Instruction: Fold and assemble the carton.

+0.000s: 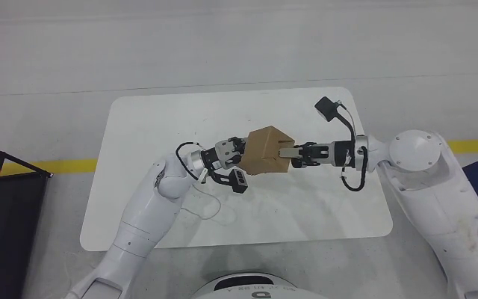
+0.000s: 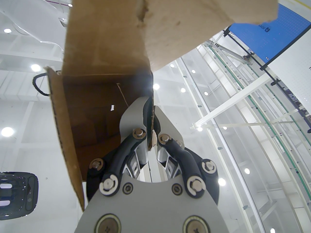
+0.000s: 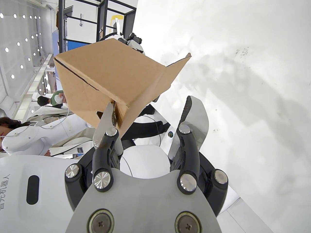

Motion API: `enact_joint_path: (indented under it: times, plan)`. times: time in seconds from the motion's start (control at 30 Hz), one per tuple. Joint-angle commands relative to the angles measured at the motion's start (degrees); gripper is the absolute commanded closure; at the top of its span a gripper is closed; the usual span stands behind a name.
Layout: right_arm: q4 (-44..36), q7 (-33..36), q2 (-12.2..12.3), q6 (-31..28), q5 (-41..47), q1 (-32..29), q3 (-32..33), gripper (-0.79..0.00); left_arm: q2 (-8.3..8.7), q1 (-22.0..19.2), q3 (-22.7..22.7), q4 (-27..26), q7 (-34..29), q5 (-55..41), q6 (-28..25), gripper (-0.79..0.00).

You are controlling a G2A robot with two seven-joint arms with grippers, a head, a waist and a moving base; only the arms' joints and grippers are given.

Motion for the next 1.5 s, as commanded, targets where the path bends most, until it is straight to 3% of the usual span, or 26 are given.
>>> enact_joint_path:
  times: [0.0, 0.53, 0.8, 1.2, 1.47]
  plan:
    - [-0.3, -0.1, 0.0, 0.2, -0.1, 0.0, 0.2, -0.548, 0.0, 0.0, 0.0, 0.0, 0.0, 0.0, 0.0, 0.0]
    - [-0.6, -0.7, -0.2, 1.4, -1.4, 1.8, -2.8, -0.594, 0.0, 0.0, 0.0, 0.0, 0.0, 0.0, 0.0, 0.0]
    - [0.5, -1.8, -0.4, 0.8, -1.1, 2.6, -3.9, -0.683, 0.0, 0.0, 0.0, 0.0, 0.0, 0.0, 0.0, 0.0]
    - [-0.4, -3.3, 0.3, -2.7, 6.1, -0.9, 5.2, -0.708, 0.0, 0.0, 0.0, 0.0, 0.0, 0.0, 0.0, 0.0]
    - [-0.4, -3.7, 0.4, -4.0, 7.1, -2.9, 6.3, -0.705, 0.0, 0.0, 0.0, 0.0, 0.0, 0.0, 0.0, 0.0]
